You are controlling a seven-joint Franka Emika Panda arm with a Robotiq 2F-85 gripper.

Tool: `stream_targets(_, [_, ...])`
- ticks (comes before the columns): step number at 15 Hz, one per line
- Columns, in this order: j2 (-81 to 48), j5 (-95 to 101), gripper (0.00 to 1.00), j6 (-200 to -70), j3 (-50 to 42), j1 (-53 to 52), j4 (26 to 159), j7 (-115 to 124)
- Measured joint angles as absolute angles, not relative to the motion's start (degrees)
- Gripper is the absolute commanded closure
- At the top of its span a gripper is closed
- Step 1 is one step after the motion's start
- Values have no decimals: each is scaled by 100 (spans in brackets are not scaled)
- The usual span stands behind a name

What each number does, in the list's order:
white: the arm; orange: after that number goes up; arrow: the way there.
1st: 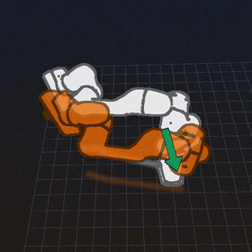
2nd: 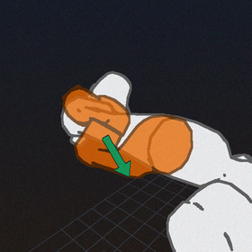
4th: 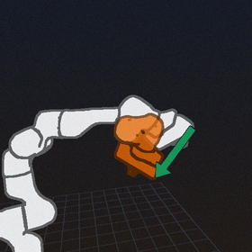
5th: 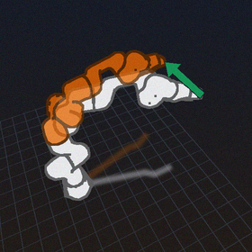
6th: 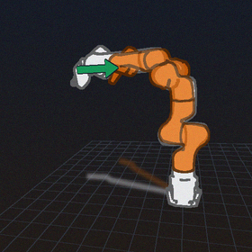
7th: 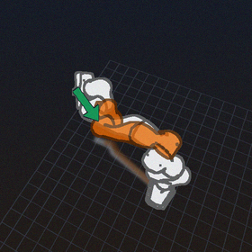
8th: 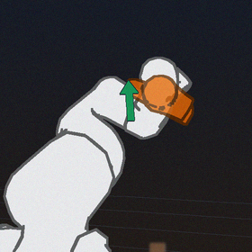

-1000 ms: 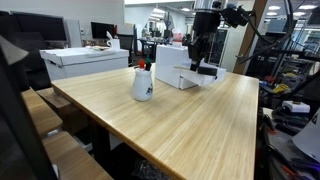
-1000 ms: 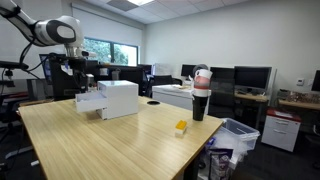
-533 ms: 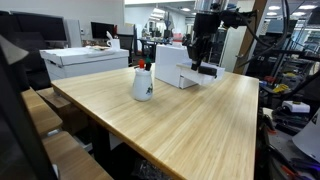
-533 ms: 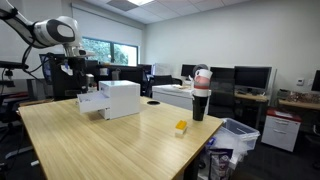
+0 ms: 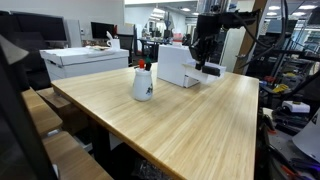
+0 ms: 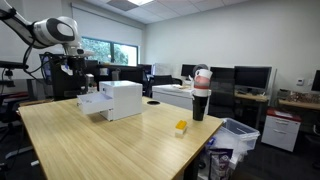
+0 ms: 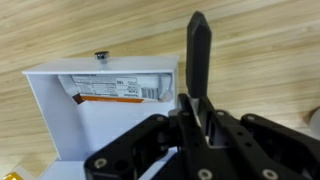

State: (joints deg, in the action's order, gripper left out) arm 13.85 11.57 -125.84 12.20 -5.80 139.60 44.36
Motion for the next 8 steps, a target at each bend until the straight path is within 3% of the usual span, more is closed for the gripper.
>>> stream_targets(8, [1491,1269,93,-12503,1253,-553,14053,4459])
